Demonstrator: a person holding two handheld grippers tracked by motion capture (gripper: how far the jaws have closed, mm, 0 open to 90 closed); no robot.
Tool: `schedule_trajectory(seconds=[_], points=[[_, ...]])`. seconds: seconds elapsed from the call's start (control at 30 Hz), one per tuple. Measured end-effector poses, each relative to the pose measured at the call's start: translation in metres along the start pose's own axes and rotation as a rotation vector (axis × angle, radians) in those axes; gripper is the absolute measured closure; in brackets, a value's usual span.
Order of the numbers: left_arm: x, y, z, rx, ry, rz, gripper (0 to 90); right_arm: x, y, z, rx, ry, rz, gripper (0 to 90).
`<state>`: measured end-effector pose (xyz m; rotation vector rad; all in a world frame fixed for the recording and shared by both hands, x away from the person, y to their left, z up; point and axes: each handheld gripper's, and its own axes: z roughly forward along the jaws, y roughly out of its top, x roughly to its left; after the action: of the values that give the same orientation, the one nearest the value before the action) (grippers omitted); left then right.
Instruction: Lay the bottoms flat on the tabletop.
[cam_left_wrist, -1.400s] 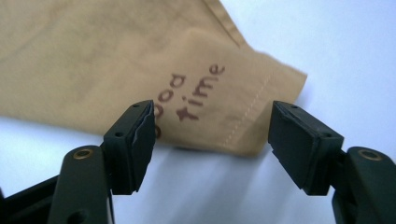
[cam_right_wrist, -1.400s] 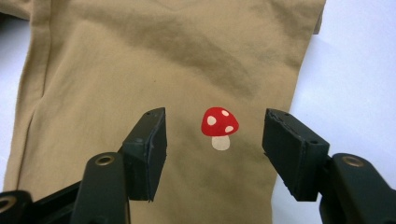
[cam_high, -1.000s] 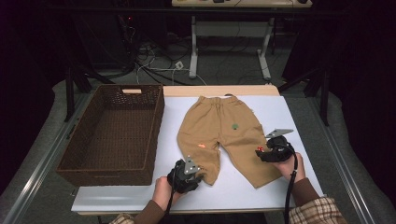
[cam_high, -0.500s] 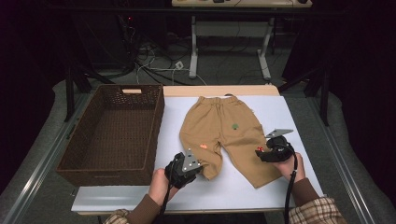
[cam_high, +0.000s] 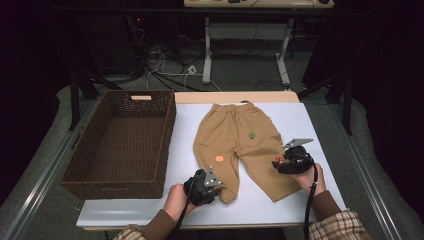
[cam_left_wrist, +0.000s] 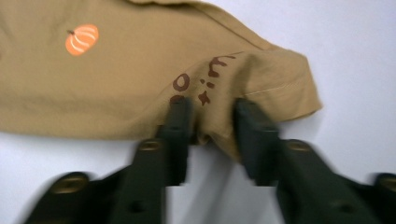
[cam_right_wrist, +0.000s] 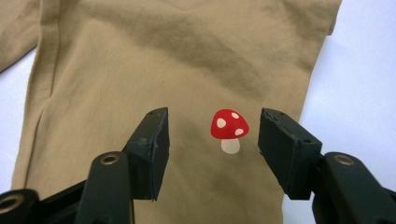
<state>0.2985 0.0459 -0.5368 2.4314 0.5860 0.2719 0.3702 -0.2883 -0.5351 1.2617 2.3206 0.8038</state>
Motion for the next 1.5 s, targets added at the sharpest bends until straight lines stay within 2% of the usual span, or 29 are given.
schedule_trajectory(seconds=[0.03,0.07,0.1,0.23,0.33,0.37,0.43,0.53,0.57,0.6,0.63,0.7,0.73,0.77,0.8,0.87,0.9,0.93,1.03,1.1,1.13,1.2,1.23,1.27,1.3,1.33,1.37,1.4,1.5], points=[[0.000,-0.003,-0.006,-0.013,0.004,-0.018,52.4,0.001,0.000,0.000,0.003,0.004,-0.001,42.9],[0.000,-0.003,-0.006,-0.013,0.004,-0.018,48.7,0.002,0.000,0.000,0.002,0.009,0.000,42.8],[-0.001,-0.006,-0.010,-0.002,0.013,-0.029,44.7,0.003,0.000,0.001,0.001,0.012,0.001,42.8],[-0.003,-0.012,-0.011,0.024,0.029,-0.030,35.2,0.005,0.000,0.002,0.006,0.014,-0.001,43.1],[-0.006,-0.017,-0.011,0.050,0.034,-0.026,34.0,0.003,0.000,0.001,0.002,0.002,0.001,43.0],[-0.007,-0.019,-0.010,0.075,0.043,-0.041,34.4,0.001,0.000,0.001,0.003,-0.003,0.004,43.0],[-0.007,-0.021,-0.009,0.086,0.043,-0.050,34.6,0.000,-0.001,0.002,0.008,-0.004,0.010,43.1],[-0.006,-0.022,-0.007,0.078,0.041,-0.072,34.3,0.000,-0.001,0.003,0.008,-0.003,0.005,43.1],[-0.005,-0.022,-0.005,0.054,0.041,-0.090,34.4,0.000,-0.001,0.002,0.008,-0.004,0.003,43.1],[-0.003,-0.023,-0.003,0.032,0.036,-0.110,35.4,0.000,-0.001,0.002,0.007,-0.004,0.002,43.1],[-0.003,-0.023,-0.003,0.032,0.036,-0.110,37.3,0.000,-0.001,0.002,0.008,-0.005,0.002,43.1],[0.000,-0.024,0.001,-0.016,0.014,-0.140,46.3,0.001,0.000,0.003,0.008,-0.007,0.000,43.0],[0.002,-0.022,0.004,-0.057,0.029,-0.158,56.5,0.001,0.000,0.002,0.005,-0.009,0.001,42.8],[0.002,-0.022,0.004,-0.057,0.029,-0.158,64.0,0.001,0.000,0.002,0.005,-0.009,0.001,42.8],[0.006,-0.019,0.007,-0.082,0.052,-0.166,69.7,0.001,0.000,0.002,-0.001,-0.018,0.000,42.6],[0.008,-0.019,0.008,-0.094,0.053,-0.177,79.7,0.001,0.000,0.002,-0.005,-0.020,-0.001,42.6],[0.010,-0.018,0.008,-0.104,0.052,-0.189,79.7,0.001,0.000,0.002,-0.005,-0.020,-0.001,42.6],[0.011,-0.018,0.008,-0.116,0.055,-0.191,85.2,0.000,0.000,0.002,-0.004,-0.018,0.002,42.6],[0.012,-0.017,0.005,-0.137,0.071,-0.189,86.0,0.001,0.001,0.001,-0.023,-0.014,0.008,42.7],[0.012,-0.016,0.003,-0.136,0.073,-0.174,85.5,0.010,0.006,-0.004,-0.059,0.001,0.003,42.9],[0.012,-0.016,0.003,-0.145,0.072,-0.177,85.5,0.010,0.006,-0.004,-0.059,0.001,0.003,42.9],[0.010,-0.015,0.004,-0.140,0.069,-0.166,82.2,0.020,0.009,-0.004,-0.066,0.026,-0.011,43.0],[0.010,-0.014,0.004,-0.139,0.068,-0.159,75.7,0.028,0.011,-0.002,-0.066,0.057,-0.026,43.3],[0.010,-0.014,0.004,-0.130,0.072,-0.147,75.7,0.028,0.011,-0.002,-0.066,0.057,-0.026,43.3],[0.009,-0.014,0.007,-0.097,0.089,-0.134,67.9,0.040,0.014,0.000,-0.071,0.091,-0.034,43.5],[0.009,-0.014,0.007,-0.097,0.089,-0.134,65.5,0.040,0.014,0.000,-0.071,0.091,-0.034,43.5],[0.009,-0.014,0.008,-0.093,0.079,-0.131,65.2,0.054,0.017,0.002,-0.075,0.120,-0.049,43.7],[0.010,-0.015,0.009,-0.086,0.072,-0.129,65.2,0.054,0.017,0.002,-0.075,0.120,-0.049,43.7],[0.008,-0.014,0.011,-0.079,0.071,-0.114,67.3,0.073,0.022,0.005,-0.073,0.149,-0.084,43.7]])
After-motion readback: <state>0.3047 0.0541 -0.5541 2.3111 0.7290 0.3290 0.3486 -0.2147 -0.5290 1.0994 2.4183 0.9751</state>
